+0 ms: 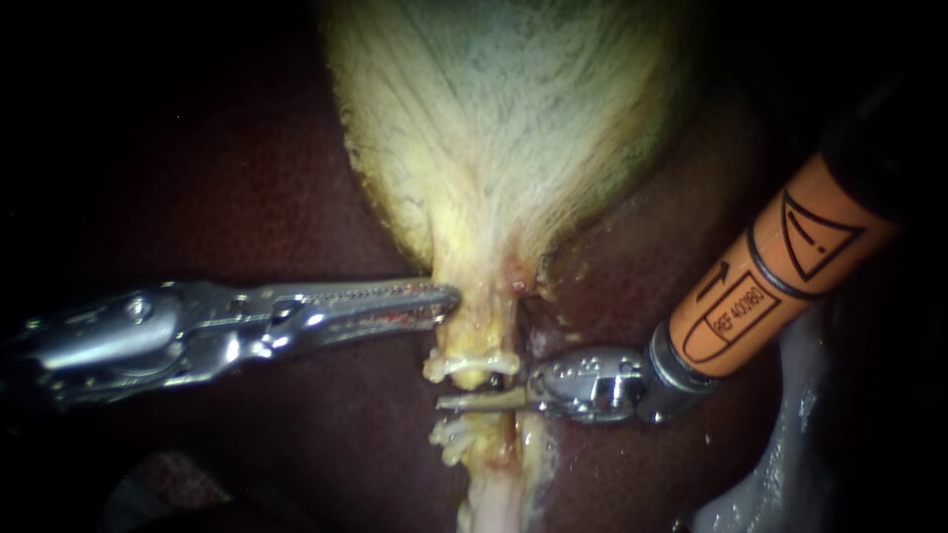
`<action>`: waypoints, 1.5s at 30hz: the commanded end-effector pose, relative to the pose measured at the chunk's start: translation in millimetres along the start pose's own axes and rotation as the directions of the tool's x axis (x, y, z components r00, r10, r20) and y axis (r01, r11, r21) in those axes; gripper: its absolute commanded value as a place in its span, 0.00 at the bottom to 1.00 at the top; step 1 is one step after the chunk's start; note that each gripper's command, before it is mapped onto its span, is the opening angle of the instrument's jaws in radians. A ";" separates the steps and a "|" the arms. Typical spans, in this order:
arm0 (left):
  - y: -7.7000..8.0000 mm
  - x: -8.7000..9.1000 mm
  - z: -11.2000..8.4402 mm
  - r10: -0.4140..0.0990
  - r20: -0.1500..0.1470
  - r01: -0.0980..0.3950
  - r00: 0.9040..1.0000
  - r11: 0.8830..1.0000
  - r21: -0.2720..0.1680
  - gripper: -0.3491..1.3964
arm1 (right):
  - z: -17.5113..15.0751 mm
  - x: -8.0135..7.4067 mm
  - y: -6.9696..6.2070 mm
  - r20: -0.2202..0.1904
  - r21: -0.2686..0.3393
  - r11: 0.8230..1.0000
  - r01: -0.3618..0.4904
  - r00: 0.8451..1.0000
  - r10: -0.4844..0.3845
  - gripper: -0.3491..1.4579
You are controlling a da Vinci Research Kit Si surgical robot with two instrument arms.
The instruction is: Go back from the cut left tube
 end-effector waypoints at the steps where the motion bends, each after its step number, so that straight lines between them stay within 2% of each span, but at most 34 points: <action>1: 0.0 0.0 0.0 0.000 0.000 0.000 1.000 1.000 0.000 0.19 | 0.1 0.0 0.0 0.000 0.000 1.000 0.000 1.000 0.000 0.00; 3: 0.0 0.0 0.0 0.000 0.000 0.000 1.000 1.000 0.000 0.19 | 0.1 0.0 -0.1 -0.001 -0.003 1.000 -0.012 1.000 0.012 0.00; 7: 0.0 0.0 0.0 0.000 0.000 0.000 1.000 1.000 0.000 0.19 | 0.2 0.1 -0.2 -0.002 -0.004 0.999 -0.042 0.999 0.042 0.54; 8: 0.0 0.0 0.0 0.000 0.000 0.000 1.000 1.000 0.000 0.19 | 0.3 0.2 -0.3 -0.002 -0.004 0.999 -0.048 0.999 0.048 0.60; 15: 0.0 0.0 0.1 0.000 0.000 0.000 1.000 1.000 -0.001 0.19 | 0.5 0.3 -0.4 0.001 -0.006 0.999 -0.053 0.999 0.053 0.68; 21: 0.0 0.0 0.1 0.000 0.000 0.000 1.000 1.000 -0.001 0.19 | 0.4 0.2 -0.5 -0.002 -0.004 0.999 -0.053 0.999 0.053 0.69; 25: 0.0 0.0 0.1 0.000 0.000 0.000 1.000 1.000 0.000 0.19 | -0.5 0.0 -1.4 0.001 0.006 0.999 -0.049 0.999 0.049 0.70; 29: 0.1 0.0 0.1 0.000 0.000 0.000 1.000 1.000 0.000 0.19 | -2.9 -0.1 -2.8 0.013 0.054 0.997 -0.052 0.999 0.051 0.73; 33: 0.3 0.1 0.1 0.000 0.000 0.000 1.000 1.000 0.001 0.19 | -7.3 0.5 -2.9 0.015 0.077 0.995 -0.066 0.998 0.065 0.63; 35: 0.3 0.1 0.2 0.000 0.000 0.000 1.000 1.000 0.001 0.19 | -9.3 0.9 -2.5 0.004 0.058 0.996 -0.071 0.998 0.070 0.61; 37: 0.4 0.1 0.2 0.000 0.000 0.000 1.000 1.000 0.001 0.19 | -11.5 1.5 -1.9 -0.008 0.026 0.997 -0.074 0.997 0.074 0.66; 41: 0.4 0.1 0.2 0.000 0.000 0.000 1.000 1.000 0.001 0.19 | -14.7 3.1 -0.5 -0.035 -0.065 0.998 0.023 0.999 -0.025 0.87; 45: 0.4 0.1 0.2 0.000 0.000 0.000 1.000 1.000 0.001 0.19 | -17.0 4.5 0.4 -0.072 -0.128 0.984 0.125 0.988 -0.135 0.92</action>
